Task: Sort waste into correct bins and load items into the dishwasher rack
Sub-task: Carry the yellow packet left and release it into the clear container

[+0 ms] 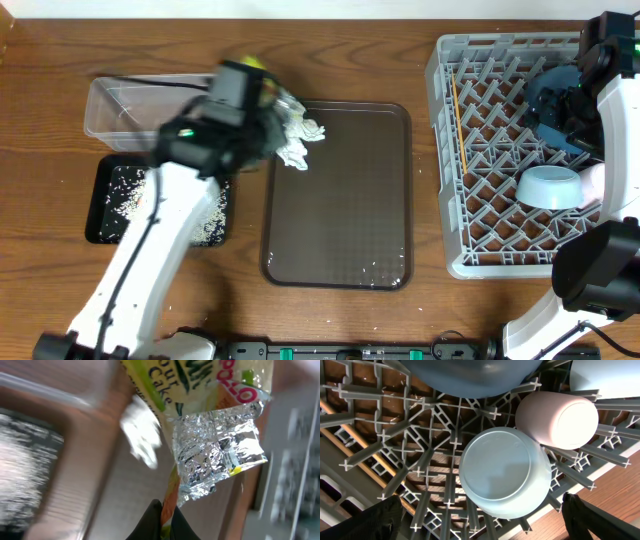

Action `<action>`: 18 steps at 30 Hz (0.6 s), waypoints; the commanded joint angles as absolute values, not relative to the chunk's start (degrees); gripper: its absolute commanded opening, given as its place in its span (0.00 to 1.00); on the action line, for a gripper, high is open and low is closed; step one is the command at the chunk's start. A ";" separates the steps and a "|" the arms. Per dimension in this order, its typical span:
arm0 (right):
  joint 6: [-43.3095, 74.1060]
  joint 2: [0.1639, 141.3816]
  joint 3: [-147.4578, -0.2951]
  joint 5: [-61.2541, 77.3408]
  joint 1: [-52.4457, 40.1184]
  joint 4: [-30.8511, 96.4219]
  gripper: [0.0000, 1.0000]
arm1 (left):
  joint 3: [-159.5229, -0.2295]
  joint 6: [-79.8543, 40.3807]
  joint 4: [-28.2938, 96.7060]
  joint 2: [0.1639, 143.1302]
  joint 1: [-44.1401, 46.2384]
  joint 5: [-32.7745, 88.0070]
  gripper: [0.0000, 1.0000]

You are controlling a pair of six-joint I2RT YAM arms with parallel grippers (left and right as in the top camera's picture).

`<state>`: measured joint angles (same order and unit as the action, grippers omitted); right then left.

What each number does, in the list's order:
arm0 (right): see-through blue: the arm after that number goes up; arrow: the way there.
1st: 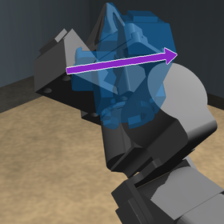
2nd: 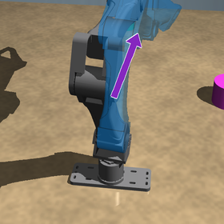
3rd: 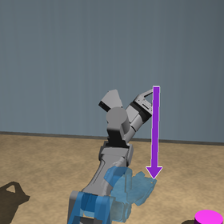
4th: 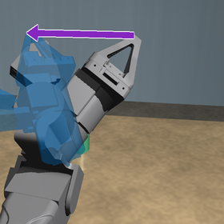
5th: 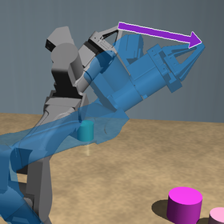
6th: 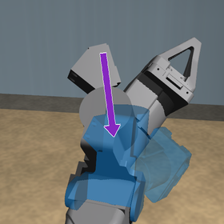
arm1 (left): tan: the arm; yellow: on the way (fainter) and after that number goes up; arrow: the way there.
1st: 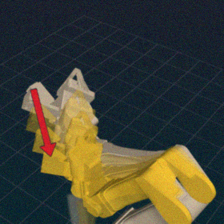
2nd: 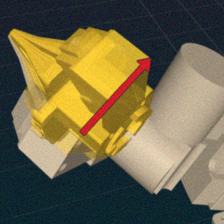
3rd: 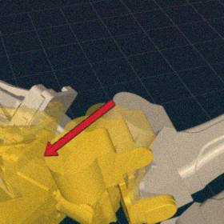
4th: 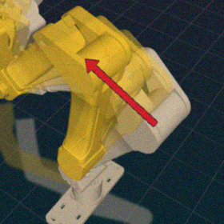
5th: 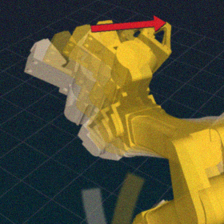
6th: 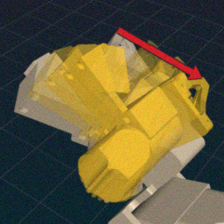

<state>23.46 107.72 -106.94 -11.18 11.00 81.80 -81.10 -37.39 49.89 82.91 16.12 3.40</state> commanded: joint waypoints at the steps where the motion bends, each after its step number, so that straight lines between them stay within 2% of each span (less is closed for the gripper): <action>1: 23.09 106.39 -107.00 -11.77 11.22 81.84 0.99 | -81.38 -40.82 48.69 82.63 10.66 -0.91 0.06; 9: 23.09 106.39 -107.00 -11.77 11.22 81.84 0.99 | -81.34 -48.27 40.07 88.51 0.19 -0.86 0.06; 13: 23.09 106.39 -107.00 -11.77 11.22 81.84 0.99 | -81.32 -59.13 37.01 92.88 -2.46 -0.62 0.07; 18: 23.09 106.39 -107.00 -11.77 11.22 81.84 0.99 | -81.32 -61.87 33.98 97.62 -3.25 -0.16 0.11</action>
<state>23.46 107.72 -106.94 -11.18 11.00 81.80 -81.10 -57.17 35.05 95.57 -3.01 -0.01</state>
